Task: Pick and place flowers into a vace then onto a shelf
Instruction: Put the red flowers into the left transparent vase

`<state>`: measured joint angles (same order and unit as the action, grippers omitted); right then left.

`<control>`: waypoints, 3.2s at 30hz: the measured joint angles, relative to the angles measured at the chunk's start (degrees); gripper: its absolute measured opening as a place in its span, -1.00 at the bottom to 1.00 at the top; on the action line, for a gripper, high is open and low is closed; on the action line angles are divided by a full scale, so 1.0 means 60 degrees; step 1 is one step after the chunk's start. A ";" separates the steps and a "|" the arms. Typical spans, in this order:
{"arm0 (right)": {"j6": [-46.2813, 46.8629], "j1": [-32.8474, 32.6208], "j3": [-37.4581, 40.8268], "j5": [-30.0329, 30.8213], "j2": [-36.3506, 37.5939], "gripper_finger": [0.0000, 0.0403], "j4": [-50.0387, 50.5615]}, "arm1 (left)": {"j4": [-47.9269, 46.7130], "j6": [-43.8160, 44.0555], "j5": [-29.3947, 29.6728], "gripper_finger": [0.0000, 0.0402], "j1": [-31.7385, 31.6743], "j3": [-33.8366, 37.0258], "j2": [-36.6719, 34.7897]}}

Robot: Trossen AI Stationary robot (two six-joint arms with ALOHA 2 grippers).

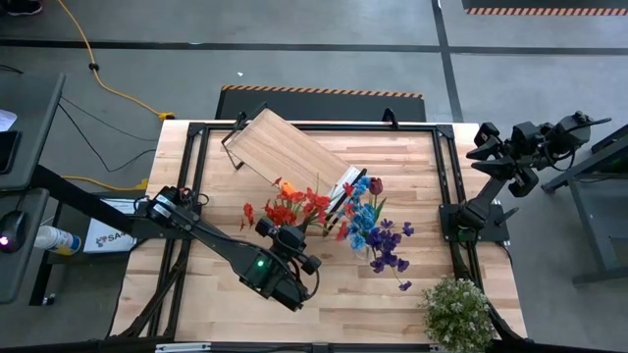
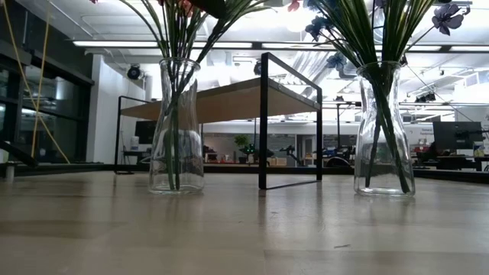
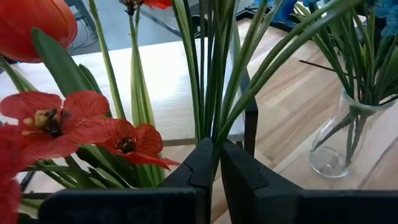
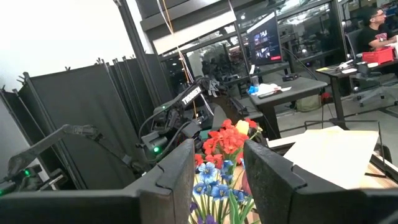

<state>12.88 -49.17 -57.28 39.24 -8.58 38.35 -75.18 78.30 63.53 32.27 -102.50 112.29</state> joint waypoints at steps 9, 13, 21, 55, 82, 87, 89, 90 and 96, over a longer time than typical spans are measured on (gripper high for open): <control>-0.0011 0.0000 0.0000 0.0000 0.0000 -0.36 0.0000 | -0.0044 0.0000 -0.0184 -0.69 0.0000 0.0000 0.0000; -0.0044 0.0003 0.0000 0.0000 0.0000 -0.35 0.0000 | -0.0066 0.0000 -0.0211 -0.69 0.0000 0.0000 0.0000; -0.0047 0.0000 0.0000 0.0000 0.0000 -0.35 -0.0001 | -0.0312 0.0223 -0.0215 -0.69 0.0000 0.0000 0.0000; 0.0003 0.0000 0.0000 0.0000 0.0000 -0.35 -0.0004 | -0.0495 0.0599 -0.1195 -0.69 0.0084 0.0000 -0.0004; 0.0010 0.0000 0.0000 0.0000 0.0000 -0.35 -0.0004 | 0.0277 0.0754 -0.1690 -0.69 0.0084 0.0001 -0.0007; 0.0011 0.0000 0.0000 0.0000 0.0000 -0.36 -0.0004 | 0.0277 0.0754 -0.1912 -0.69 0.0084 0.0004 -0.0007; 0.0015 0.0000 0.0000 0.0000 0.0000 -0.35 0.0000 | 0.0276 0.0754 -0.2096 -0.69 0.0084 0.0004 -0.0007; 0.0015 0.0001 0.0001 0.0000 0.0001 -0.35 -0.0002 | 0.0278 0.0753 -0.2155 -0.69 0.0084 0.0004 -0.0007; 0.0015 0.0000 0.0000 0.0000 0.0000 -0.35 0.0000 | 0.0288 0.0750 -0.2265 -0.69 0.0084 0.0004 -0.0007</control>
<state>12.97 -49.17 -57.27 39.24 -8.58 38.35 -73.45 82.81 49.94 32.77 -102.48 112.25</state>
